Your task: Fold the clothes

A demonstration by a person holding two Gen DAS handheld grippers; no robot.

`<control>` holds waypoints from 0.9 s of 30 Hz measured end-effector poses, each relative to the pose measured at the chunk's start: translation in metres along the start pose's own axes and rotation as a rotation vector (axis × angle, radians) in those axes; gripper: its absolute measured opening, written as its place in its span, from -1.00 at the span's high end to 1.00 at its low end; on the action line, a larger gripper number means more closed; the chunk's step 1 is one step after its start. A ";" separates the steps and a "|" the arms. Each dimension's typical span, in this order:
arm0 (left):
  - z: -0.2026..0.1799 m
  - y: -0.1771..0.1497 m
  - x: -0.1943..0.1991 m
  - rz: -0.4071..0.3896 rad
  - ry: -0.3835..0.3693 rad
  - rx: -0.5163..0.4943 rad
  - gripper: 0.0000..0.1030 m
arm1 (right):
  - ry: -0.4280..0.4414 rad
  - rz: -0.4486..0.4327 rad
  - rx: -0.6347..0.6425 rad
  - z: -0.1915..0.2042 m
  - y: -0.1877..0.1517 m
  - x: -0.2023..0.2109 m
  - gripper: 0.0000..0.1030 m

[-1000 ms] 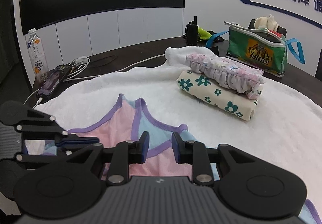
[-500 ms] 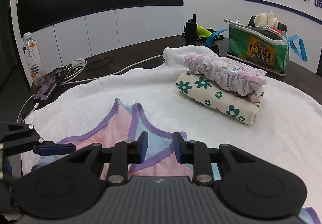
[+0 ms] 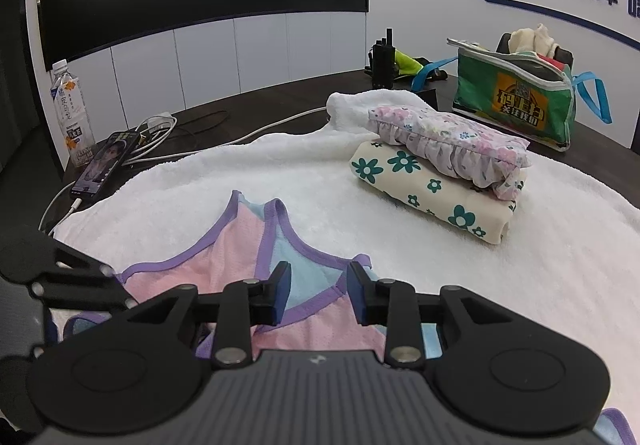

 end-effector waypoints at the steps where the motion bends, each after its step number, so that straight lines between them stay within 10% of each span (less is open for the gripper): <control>1: 0.004 -0.004 0.004 -0.006 0.022 0.060 1.00 | 0.002 0.000 0.000 0.000 0.000 -0.001 0.40; 9: 0.030 -0.030 0.014 0.011 0.087 0.392 1.00 | 0.067 0.041 0.034 0.013 0.006 -0.018 0.40; 17: 0.010 -0.016 0.018 -0.008 -0.018 0.238 0.83 | 0.145 0.153 0.036 0.015 -0.005 -0.045 0.41; 20: -0.005 -0.009 0.013 0.000 -0.064 0.118 0.74 | 0.155 0.207 0.042 0.018 -0.010 -0.055 0.88; 27: -0.025 0.001 -0.007 0.032 -0.076 -0.032 0.59 | 0.154 0.161 0.038 0.026 0.001 -0.043 0.93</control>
Point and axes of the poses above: each gripper's, at about its wrist camera, not at the fingertips, and x roughly against the way its jaws point, z to its left, y to its top, the point moved 4 cm from there along -x, roughly the way its jaws point, and after that the axes turned 5 degrees about -x, right-handed, at the moved point
